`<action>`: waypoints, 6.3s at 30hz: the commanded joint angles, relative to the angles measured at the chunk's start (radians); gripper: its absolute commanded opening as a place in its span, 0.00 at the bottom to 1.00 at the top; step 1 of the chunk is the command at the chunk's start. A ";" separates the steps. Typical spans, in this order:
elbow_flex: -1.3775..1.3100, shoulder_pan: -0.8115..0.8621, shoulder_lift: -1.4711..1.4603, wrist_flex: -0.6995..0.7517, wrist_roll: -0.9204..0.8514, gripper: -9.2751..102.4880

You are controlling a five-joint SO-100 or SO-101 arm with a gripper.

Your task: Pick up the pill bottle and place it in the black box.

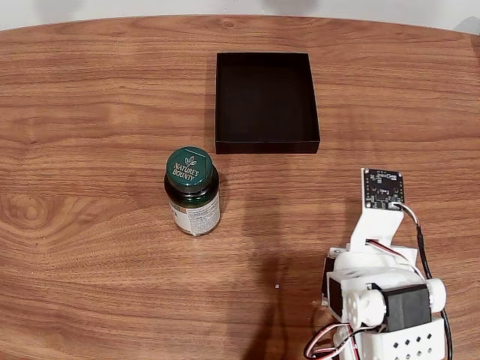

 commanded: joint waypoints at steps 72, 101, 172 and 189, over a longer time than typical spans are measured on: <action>-0.017 -0.195 -0.014 -0.423 0.319 0.22; -0.017 -0.531 -0.520 -1.173 0.132 0.39; -0.348 -0.586 -1.671 -2.132 0.124 0.28; -0.337 -0.491 -1.359 -1.893 0.121 0.28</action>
